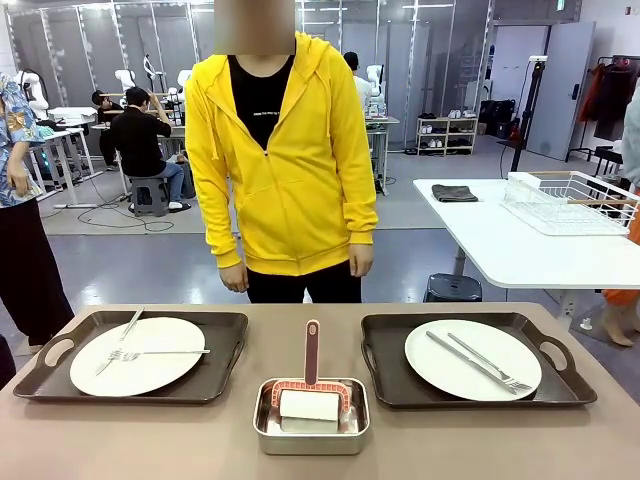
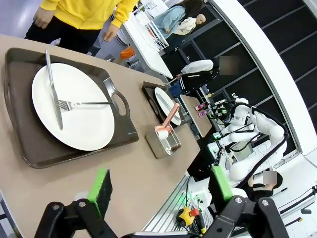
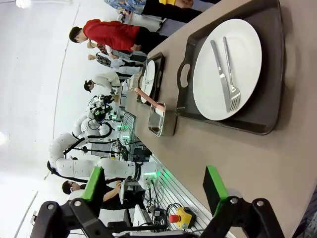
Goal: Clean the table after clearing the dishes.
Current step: When the left (or right) Handle tray is removed, use the left hand (or right hand) to clean the left (or right) side of the table with the Lint Roller.
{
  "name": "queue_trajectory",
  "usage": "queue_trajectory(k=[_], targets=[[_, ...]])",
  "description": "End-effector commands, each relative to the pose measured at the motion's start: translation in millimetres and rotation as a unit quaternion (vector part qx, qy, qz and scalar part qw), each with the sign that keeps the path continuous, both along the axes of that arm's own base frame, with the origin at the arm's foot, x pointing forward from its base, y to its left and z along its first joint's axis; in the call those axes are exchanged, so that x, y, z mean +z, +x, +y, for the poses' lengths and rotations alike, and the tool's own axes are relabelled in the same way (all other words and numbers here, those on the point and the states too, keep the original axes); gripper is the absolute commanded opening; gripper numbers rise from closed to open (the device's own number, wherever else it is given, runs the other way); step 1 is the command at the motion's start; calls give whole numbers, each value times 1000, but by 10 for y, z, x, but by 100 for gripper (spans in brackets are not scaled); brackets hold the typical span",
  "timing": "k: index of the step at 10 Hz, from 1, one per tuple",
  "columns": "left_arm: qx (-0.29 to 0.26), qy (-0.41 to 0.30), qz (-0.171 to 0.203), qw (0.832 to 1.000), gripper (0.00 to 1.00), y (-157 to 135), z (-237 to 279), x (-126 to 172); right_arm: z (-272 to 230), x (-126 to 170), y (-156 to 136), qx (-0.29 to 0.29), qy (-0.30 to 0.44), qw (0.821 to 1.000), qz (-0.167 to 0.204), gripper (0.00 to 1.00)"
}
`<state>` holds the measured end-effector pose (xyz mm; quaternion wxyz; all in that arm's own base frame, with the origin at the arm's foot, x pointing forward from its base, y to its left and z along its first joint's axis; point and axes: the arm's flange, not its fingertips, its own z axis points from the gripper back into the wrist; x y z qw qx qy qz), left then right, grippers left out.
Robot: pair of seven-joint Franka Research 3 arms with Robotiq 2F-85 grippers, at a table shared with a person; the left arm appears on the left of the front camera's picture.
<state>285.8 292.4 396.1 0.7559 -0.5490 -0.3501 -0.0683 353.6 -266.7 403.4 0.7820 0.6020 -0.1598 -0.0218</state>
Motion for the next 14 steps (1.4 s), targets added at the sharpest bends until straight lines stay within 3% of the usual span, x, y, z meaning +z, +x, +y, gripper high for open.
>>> queue_trajectory(k=[1, 14], targets=[[1, -2, -6, 1000, 100, -36, 18, 7, 4, 15, -6, -4, 7, 1000, -5, 100], [1, -2, -6, 1000, 100, -36, 18, 7, 4, 15, -6, -4, 7, 1000, -5, 100]])
